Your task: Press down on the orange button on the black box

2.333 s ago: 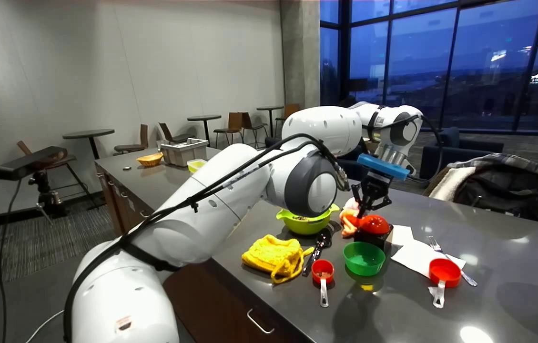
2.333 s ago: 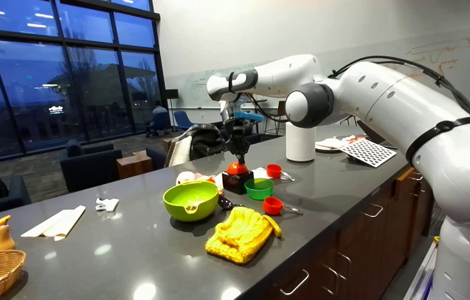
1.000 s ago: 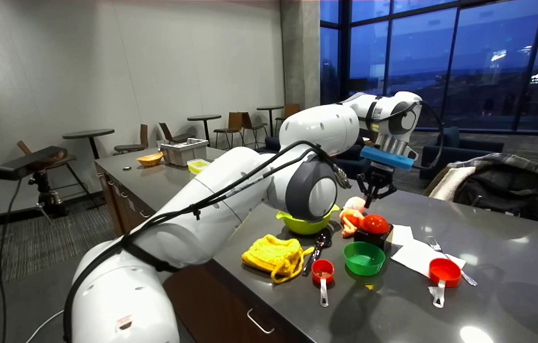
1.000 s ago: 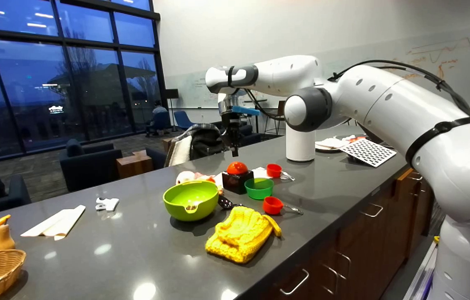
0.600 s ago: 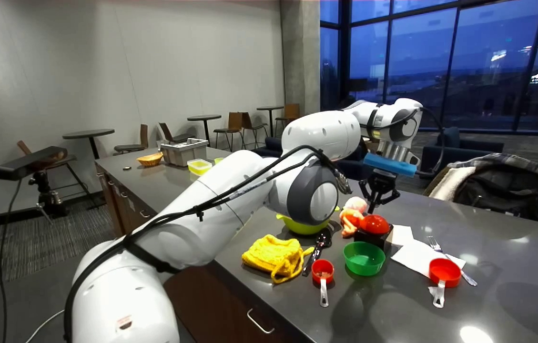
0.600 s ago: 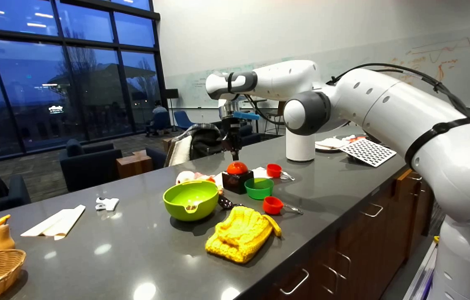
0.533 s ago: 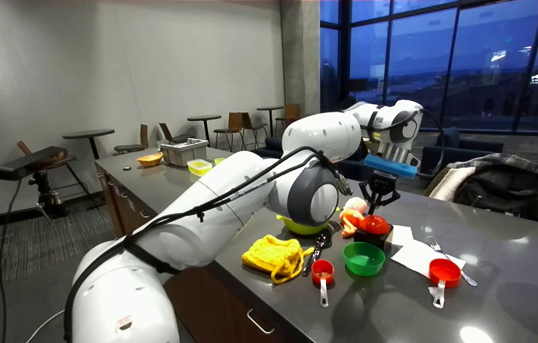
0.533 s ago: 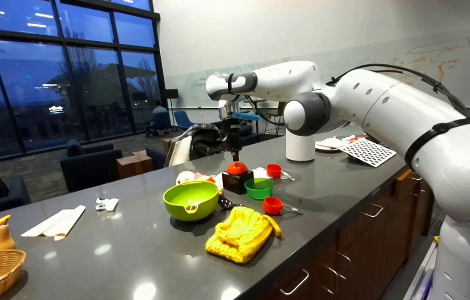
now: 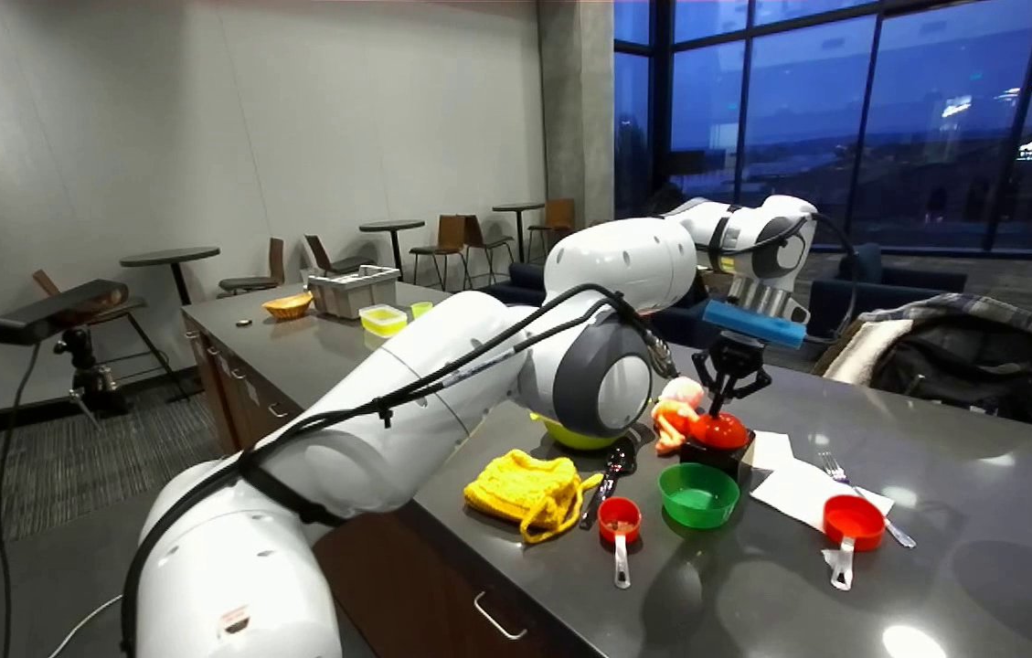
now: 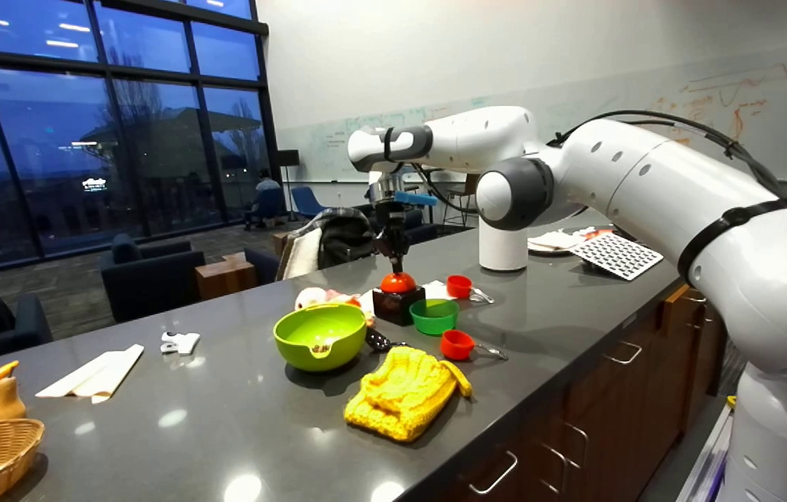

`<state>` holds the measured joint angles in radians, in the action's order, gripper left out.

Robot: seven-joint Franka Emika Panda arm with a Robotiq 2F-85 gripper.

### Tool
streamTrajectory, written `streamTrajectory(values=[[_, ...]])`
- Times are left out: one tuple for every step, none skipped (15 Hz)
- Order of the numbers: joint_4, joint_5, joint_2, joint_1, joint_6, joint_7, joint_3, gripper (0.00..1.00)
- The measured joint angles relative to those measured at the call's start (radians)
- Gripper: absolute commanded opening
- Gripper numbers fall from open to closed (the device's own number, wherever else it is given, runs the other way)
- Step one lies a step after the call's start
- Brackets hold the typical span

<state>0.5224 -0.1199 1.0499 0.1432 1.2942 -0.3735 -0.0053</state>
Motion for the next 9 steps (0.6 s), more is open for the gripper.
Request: streamTrajectory(values=[[0.000, -0.001, 0.000, 0.001, 0.000, -0.002, 0.001, 0.00], [0.000, -0.002, 0.000, 0.002, -0.001, -0.004, 0.001, 0.00], [0.000, -0.003, 0.001, 0.003, -0.001, -0.006, 0.002, 0.00], [0.000, -0.005, 0.002, 0.005, -0.002, -0.008, 0.003, 0.00], [0.000, -0.007, 0.002, 0.007, -0.004, -0.008, 0.004, 0.00], [0.000, -0.009, 0.003, 0.008, -0.004, -0.008, 0.005, 0.00], [0.000, -0.010, 0.004, 0.010, -0.005, -0.008, 0.007, 0.00], [0.000, -0.010, 0.004, 0.012, -0.008, -0.008, 0.009, 0.00], [0.000, -0.010, 0.005, 0.014, -0.009, -0.008, 0.011, 0.00]])
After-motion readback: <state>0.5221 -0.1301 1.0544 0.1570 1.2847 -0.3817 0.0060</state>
